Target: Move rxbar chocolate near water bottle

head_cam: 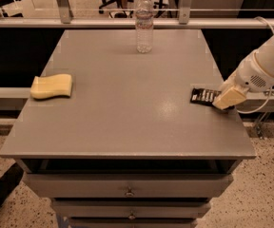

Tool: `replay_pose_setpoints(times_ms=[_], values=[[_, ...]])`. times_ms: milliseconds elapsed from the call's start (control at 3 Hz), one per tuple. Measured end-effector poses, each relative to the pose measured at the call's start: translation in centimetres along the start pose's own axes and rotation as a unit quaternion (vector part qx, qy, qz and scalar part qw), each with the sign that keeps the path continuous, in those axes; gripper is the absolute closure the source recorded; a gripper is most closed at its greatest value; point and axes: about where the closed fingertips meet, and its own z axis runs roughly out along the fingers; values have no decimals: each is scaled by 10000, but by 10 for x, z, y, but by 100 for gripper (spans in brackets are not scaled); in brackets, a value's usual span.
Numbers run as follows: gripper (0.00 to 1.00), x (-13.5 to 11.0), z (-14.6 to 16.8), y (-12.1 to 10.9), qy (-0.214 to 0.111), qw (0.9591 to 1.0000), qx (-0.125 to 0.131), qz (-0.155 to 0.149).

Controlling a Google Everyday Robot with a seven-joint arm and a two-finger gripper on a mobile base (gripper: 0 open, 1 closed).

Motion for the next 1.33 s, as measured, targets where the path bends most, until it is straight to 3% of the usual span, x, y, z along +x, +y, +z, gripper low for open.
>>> replay_pose_setpoints(times_ms=[333, 667, 1000, 1333], values=[[100, -44, -42, -16, -21, 9996, 251, -136], [100, -46, -43, -20, -72, 9995, 289, -108], [100, -54, -45, -40, -332, 9983, 482, 36], [100, -84, -20, -91, -601, 9968, 496, 200]])
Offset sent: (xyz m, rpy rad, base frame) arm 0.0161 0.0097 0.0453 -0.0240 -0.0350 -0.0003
